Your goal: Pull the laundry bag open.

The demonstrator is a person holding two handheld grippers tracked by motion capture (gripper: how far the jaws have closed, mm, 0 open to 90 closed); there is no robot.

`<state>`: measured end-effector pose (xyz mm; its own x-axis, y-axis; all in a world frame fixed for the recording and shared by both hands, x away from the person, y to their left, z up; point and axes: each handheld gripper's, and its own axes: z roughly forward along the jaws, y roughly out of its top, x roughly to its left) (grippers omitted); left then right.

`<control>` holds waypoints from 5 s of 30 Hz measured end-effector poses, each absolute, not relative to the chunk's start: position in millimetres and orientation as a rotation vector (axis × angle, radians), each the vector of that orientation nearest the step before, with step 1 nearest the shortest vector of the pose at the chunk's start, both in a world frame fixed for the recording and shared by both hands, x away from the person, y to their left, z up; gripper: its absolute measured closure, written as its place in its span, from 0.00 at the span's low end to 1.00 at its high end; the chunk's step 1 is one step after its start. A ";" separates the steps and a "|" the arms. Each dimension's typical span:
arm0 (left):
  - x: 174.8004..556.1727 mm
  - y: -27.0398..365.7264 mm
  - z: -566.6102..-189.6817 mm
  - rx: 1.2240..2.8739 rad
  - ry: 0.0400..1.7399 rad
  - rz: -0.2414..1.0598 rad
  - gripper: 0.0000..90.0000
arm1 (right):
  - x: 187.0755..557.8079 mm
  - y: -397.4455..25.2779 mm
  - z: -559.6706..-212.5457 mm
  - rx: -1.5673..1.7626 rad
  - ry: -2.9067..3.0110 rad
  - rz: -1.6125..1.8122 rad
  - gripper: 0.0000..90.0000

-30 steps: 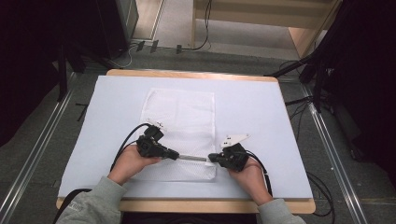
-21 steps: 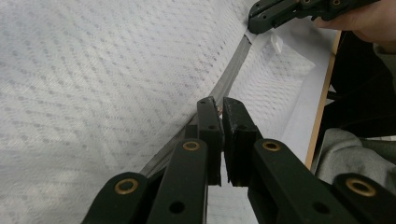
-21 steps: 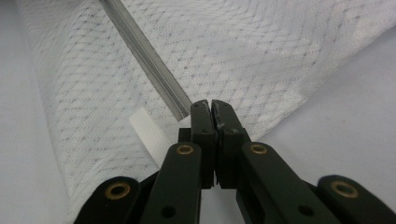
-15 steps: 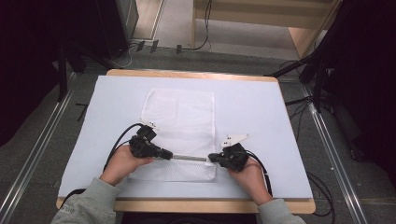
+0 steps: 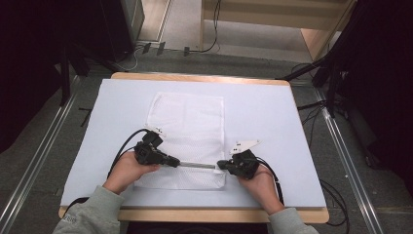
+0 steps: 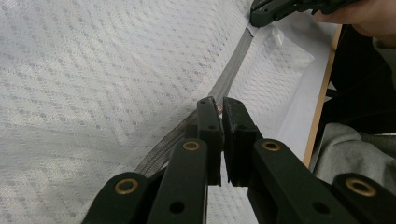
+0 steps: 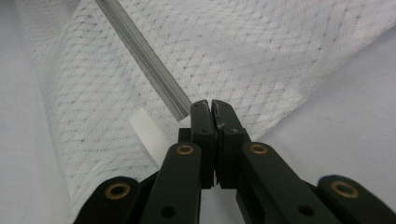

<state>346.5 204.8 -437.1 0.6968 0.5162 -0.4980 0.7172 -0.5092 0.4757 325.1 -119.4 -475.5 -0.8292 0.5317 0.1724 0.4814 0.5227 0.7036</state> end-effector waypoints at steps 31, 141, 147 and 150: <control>348.4 234.5 -435.8 2.205 1.009 -0.381 0.98 | 324.9 -118.2 -474.5 0.883 2.690 1.192 1.00; 320.2 342.9 -433.8 2.076 1.213 0.136 0.41 | 357.7 -163.8 -457.2 1.069 2.527 1.240 0.51; 323.5 345.8 -435.9 2.068 1.250 0.138 0.40 | 362.4 -176.4 -459.4 1.148 2.471 1.229 0.46; 324.3 346.8 -436.2 2.062 1.259 0.140 0.38 | 364.0 -180.5 -461.0 1.179 2.459 1.213 0.45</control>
<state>324.3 346.8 -436.2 0.5202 0.8143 -0.2575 0.7378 -0.2766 0.6158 364.0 -180.5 -461.0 -0.6776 0.7104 0.1901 0.5831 0.3614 0.7276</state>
